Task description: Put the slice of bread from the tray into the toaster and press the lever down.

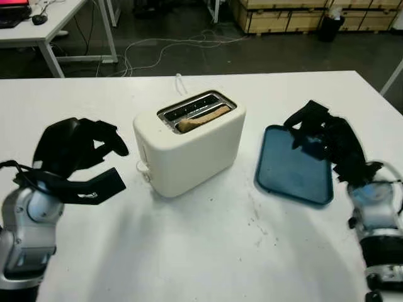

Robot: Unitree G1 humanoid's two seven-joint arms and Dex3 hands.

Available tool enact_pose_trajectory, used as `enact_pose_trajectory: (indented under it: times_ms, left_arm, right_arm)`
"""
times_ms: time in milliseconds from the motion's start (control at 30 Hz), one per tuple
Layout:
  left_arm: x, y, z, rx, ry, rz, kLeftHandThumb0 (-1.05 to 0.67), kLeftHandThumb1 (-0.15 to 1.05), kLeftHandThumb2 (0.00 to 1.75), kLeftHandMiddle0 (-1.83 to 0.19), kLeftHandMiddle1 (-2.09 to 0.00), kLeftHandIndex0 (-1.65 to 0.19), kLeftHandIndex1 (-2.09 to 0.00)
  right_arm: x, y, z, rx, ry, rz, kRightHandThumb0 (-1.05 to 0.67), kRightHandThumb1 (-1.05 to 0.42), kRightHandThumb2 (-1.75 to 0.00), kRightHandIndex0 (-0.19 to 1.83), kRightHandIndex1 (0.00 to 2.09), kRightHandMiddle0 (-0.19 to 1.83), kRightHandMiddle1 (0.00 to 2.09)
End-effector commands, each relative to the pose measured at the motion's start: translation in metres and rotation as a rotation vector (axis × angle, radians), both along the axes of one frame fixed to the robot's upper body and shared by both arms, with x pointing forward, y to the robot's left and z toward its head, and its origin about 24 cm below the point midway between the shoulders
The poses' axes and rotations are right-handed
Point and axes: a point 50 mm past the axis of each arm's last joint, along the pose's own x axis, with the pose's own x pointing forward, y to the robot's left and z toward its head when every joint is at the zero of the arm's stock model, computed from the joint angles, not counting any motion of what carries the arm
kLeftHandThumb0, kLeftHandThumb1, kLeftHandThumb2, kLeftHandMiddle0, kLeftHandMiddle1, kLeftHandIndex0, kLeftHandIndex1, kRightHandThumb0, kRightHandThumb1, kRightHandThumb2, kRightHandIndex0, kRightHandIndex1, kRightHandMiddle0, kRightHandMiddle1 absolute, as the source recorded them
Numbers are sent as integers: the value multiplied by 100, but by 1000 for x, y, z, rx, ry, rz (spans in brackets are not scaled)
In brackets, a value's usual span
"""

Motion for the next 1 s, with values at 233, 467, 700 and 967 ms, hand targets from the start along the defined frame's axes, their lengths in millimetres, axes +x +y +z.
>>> enact_pose_trajectory:
  times_ms: [233,467,700,967]
  left_arm:
    - [4,7,6,103,21,-14,-12,88,2,-91,-175,-94,-136]
    - [7,9,-2,125,38,7,-11,89,1,-90,-175,-95,-127]
    - [9,8,-8,132,41,22,-8,90,1,-90,-175,-95,-126]
    - [9,6,-11,121,48,16,-9,91,0,-89,-175,-95,-126]
  right_arm:
    - [10,0,25,-193,-51,79,-43,-92,-38,67,175,74,102]
    - [11,7,28,-301,-66,112,-43,-92,-39,71,172,88,85]
    - [11,11,24,-318,-41,127,-47,-92,-39,74,169,86,81]
    - [9,16,16,-316,-50,145,-50,-92,-45,75,171,88,83]
